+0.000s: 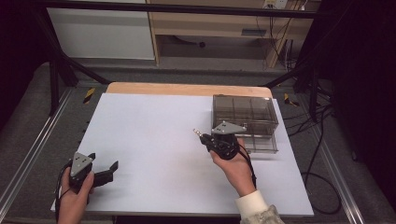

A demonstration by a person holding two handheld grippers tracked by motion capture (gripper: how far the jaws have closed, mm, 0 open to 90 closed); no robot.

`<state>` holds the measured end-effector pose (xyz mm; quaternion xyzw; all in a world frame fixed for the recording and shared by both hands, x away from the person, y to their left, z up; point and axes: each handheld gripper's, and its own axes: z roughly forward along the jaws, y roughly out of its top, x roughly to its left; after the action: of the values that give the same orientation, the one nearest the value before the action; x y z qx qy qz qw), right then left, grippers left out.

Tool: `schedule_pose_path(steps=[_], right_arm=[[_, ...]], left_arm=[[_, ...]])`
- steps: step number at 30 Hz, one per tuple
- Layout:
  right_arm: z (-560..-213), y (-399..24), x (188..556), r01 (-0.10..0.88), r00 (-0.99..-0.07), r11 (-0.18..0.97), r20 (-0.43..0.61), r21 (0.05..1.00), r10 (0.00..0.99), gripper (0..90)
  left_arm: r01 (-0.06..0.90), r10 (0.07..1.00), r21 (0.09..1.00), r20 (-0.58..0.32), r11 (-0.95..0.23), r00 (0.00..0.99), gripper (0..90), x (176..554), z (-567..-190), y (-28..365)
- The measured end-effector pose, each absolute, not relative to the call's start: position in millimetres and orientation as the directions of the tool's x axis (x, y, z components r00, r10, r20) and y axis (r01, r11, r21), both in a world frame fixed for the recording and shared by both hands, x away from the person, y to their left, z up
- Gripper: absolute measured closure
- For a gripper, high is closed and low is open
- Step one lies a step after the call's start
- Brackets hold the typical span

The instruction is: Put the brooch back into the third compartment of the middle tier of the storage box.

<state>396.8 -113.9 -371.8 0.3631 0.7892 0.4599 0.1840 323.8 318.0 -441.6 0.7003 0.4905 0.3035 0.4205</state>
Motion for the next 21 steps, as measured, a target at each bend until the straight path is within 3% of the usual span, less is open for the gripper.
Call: schedule_pose_path(steps=[21], right_arm=[[-353, -162, 400, 0.404, -0.57, 0.249, 0.029, 0.88, 0.821, 80.7]], left_arm=[[0.438, 0.942, 0.884, 0.01, -0.165, 0.335, 7.4, 324, -442, 318]])
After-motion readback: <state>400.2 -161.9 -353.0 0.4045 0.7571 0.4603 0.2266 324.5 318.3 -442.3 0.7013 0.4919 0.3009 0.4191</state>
